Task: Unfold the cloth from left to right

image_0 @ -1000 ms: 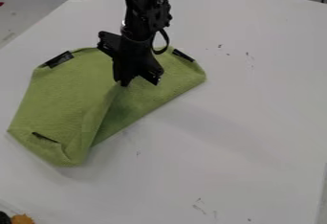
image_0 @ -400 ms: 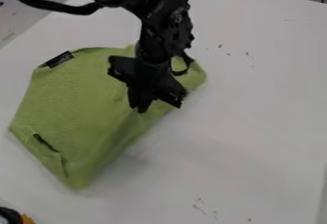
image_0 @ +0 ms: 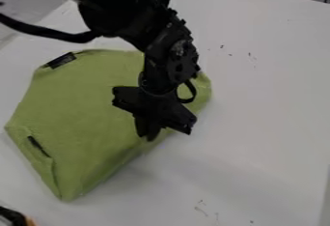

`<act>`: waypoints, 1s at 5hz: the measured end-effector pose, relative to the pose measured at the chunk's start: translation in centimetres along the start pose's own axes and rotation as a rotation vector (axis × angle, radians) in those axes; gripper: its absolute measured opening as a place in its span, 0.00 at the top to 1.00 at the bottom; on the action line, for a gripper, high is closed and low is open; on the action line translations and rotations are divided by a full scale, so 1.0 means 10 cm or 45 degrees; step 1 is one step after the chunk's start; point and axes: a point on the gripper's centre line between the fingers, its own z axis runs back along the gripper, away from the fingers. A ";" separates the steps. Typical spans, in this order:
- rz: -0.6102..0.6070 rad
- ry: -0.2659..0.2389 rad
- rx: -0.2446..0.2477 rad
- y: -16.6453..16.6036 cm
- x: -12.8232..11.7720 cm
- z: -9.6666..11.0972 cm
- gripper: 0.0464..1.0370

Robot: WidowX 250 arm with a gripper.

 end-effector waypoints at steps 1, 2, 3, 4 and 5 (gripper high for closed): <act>0.002 -0.001 -0.049 -0.11 -0.02 0.04 0.84; 0.005 0.042 -0.067 -0.23 -0.11 0.13 0.58; 0.060 0.148 -0.088 -0.41 -0.22 0.26 0.27; 0.045 0.133 0.011 -0.45 -0.26 0.33 0.04; 0.000 0.091 0.065 -0.41 -0.23 0.34 0.03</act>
